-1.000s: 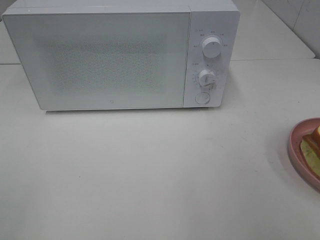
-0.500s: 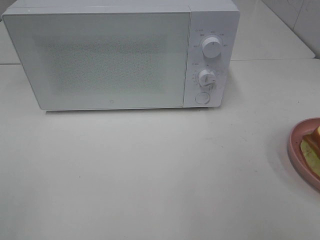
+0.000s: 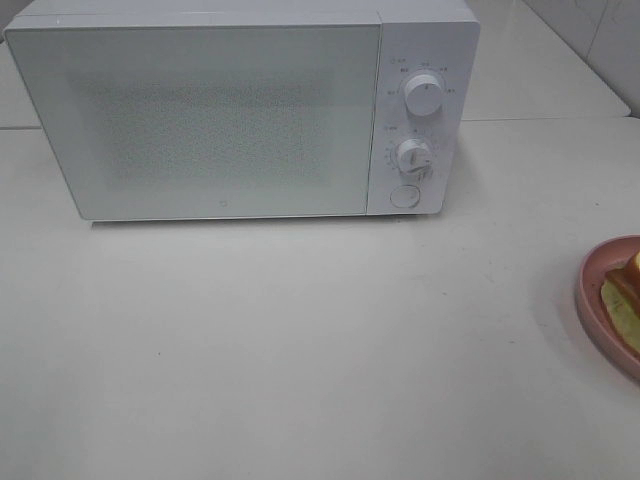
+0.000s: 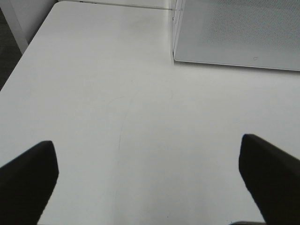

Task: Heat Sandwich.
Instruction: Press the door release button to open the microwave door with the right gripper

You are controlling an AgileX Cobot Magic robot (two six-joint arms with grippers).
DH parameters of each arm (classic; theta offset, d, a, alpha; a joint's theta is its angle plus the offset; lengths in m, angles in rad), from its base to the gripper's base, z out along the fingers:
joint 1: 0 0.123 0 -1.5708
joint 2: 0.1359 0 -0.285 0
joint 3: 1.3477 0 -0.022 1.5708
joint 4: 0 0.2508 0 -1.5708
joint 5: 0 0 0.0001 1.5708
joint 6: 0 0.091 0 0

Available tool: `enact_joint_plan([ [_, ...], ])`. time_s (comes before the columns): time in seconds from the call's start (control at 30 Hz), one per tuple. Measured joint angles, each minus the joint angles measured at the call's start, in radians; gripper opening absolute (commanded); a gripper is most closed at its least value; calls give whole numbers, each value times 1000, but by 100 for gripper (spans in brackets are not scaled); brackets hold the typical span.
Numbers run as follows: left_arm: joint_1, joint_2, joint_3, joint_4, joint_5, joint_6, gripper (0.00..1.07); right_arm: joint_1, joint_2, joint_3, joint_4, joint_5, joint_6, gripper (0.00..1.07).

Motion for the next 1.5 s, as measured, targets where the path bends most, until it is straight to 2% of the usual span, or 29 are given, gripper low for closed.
enact_joint_plan([
  [0.77,0,0,0,0,0,0,100,0,241,125,0,-409,0,76],
  [1.5,0,0,0,0,0,0,100,0,670,141,0,-858,0,75],
])
